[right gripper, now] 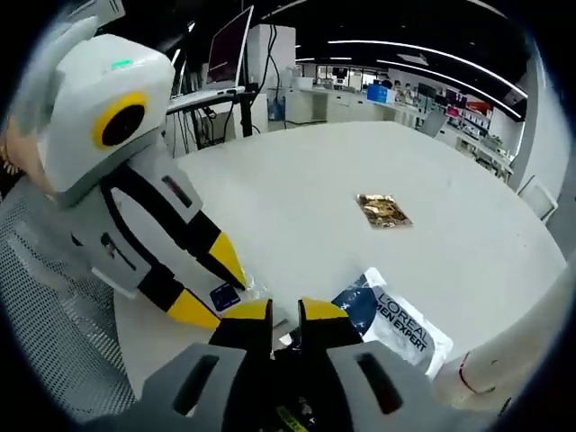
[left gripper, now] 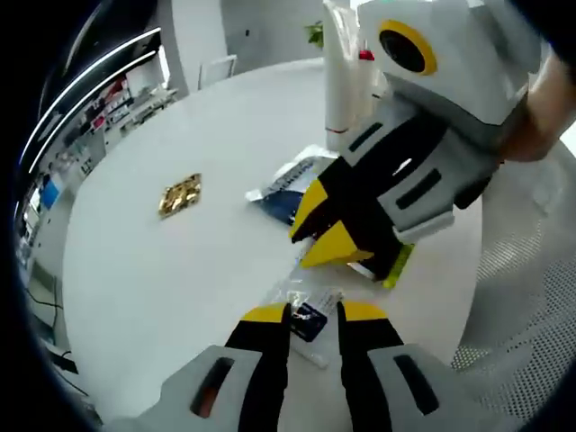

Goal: Arrange the skincare products in the storage area until every visible bottle or jar stands upright without overlapping.

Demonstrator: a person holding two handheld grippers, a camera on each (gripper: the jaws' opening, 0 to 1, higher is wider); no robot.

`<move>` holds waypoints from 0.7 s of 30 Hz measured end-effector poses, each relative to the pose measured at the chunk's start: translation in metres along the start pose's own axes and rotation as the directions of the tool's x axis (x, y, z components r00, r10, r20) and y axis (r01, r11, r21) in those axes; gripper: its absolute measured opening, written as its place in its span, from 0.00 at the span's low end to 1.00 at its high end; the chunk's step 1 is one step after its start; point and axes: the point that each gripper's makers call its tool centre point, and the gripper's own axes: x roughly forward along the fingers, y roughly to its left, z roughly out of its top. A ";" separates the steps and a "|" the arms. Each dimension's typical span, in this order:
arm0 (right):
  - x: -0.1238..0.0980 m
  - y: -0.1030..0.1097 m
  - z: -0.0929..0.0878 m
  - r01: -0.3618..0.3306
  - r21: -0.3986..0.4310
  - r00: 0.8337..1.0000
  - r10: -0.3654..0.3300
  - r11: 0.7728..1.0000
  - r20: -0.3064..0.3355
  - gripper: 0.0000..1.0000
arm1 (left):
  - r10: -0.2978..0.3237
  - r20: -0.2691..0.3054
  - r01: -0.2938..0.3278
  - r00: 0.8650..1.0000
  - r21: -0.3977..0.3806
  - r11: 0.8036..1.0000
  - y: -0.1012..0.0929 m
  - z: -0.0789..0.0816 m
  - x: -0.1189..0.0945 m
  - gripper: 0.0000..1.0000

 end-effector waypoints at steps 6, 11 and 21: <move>-0.017 0.003 -0.002 0.011 0.006 1.000 -0.011 1.000 0.017 0.18 | -0.003 0.001 0.003 1.000 0.002 1.000 0.000 0.000 0.000 0.18; -0.033 0.009 -0.016 0.013 0.047 1.000 -0.013 0.999 0.001 0.22 | 0.002 -0.006 -0.002 1.000 0.012 1.000 -0.001 0.001 0.000 0.18; -0.057 0.011 -0.035 0.017 0.126 0.999 -0.014 0.992 -0.029 0.24 | 0.003 -0.022 -0.003 1.000 0.003 1.000 0.000 0.002 -0.001 0.18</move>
